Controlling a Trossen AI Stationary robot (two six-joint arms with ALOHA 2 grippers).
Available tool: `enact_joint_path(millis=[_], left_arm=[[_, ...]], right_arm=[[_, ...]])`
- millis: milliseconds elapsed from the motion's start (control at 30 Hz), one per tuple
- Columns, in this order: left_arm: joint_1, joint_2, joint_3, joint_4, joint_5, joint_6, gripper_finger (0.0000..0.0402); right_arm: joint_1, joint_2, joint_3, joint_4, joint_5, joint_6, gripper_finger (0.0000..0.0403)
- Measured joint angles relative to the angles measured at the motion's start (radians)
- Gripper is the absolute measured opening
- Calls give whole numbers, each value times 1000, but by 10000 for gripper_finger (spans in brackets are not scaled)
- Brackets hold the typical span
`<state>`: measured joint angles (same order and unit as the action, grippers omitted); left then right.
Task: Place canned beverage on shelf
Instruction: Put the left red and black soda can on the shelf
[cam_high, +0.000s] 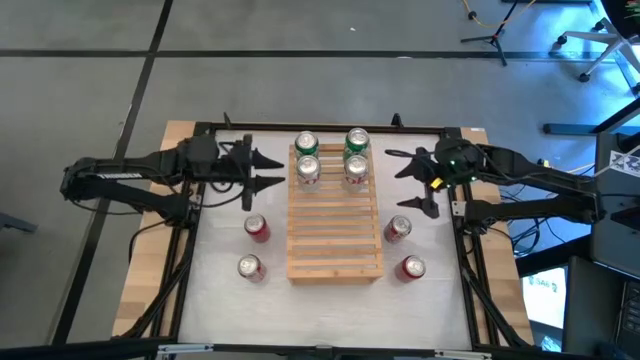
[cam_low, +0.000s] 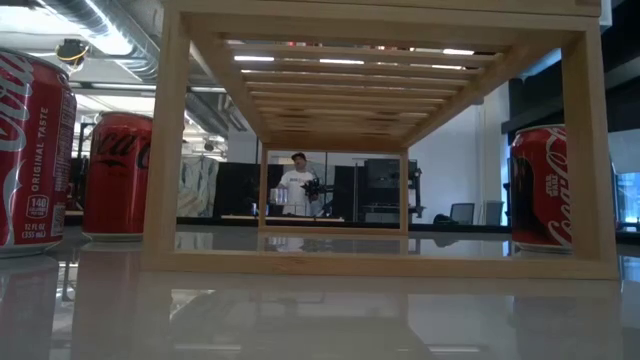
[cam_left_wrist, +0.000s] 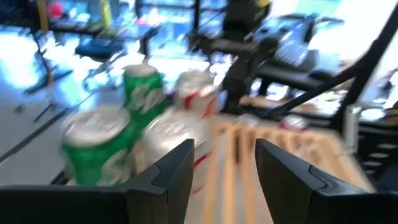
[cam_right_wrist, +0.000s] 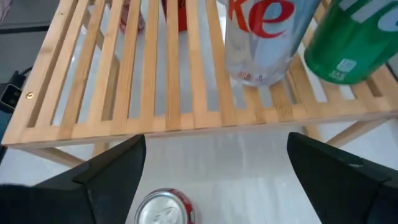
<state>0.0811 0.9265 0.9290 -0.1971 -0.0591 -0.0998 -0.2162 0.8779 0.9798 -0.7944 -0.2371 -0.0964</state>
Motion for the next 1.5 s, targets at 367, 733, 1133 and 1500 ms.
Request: enact_joint_path(millis=[367, 733, 1133, 1500], left_arm=[[-118, 4, 23, -47, 71, -200, 163], [-128, 3, 23, -172, 69, -213, 163], [-128, 3, 23, -281, -4, -180, 283], [-143, 3, 23, -593, 94, -244, 392]], right_arm=[[1, -33, 0, -61, -69, 17, 383], [0, -121, -59, -28, -6, 14, 383], [0, -151, -177, 53, 17, 26, 383], [0, -150, -242, 124, 8, 93, 383]])
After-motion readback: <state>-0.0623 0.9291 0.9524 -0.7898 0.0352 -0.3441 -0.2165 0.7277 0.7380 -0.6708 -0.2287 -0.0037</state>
